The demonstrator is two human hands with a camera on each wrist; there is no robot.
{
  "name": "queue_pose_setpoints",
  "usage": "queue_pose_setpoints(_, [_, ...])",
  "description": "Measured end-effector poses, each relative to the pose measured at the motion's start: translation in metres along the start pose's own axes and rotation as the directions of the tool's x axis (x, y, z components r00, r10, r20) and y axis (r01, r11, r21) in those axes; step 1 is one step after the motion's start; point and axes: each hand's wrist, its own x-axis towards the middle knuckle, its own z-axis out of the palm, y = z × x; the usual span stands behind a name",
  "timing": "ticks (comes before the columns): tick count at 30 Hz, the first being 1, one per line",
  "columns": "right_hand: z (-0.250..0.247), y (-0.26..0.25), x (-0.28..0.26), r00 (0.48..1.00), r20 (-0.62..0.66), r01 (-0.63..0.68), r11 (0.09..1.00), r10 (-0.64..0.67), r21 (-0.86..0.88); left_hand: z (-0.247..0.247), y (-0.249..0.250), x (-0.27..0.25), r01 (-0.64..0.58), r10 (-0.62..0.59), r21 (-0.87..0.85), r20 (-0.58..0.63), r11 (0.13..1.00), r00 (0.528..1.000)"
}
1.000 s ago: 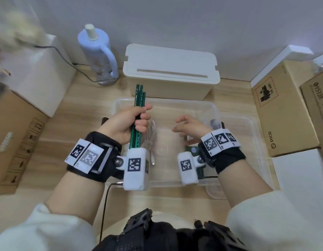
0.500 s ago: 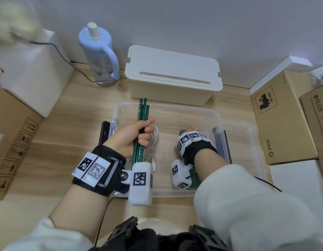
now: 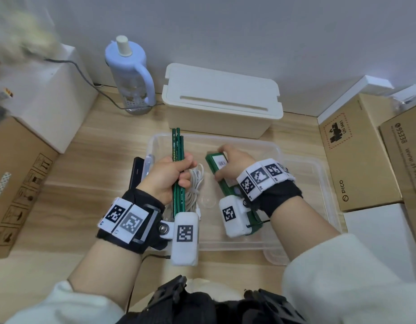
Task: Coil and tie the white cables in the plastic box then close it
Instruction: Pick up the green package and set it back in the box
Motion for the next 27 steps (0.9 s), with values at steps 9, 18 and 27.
queue_pose_setpoints(9, [-0.020, -0.023, -0.050, 0.938, -0.131, 0.346, 0.885, -0.320, 0.311, 0.008, 0.001, -0.023, 0.083, -0.087, 0.029, 0.186, 0.996, 0.979])
queue_pose_setpoints(18, [-0.018, 0.008, -0.043, 0.964, 0.073, 0.073, 0.519, -0.255, 0.852, 0.013, 0.009, -0.038, 0.186, -0.196, 0.064, 0.252, 0.981, 0.948])
queue_pose_setpoints(27, [-0.010, 0.021, -0.036, 0.914, 0.178, -0.125, 0.164, -0.363, 0.978, 0.027, 0.009, -0.039, 0.277, -0.325, 0.186, 0.322, 0.943, 0.889])
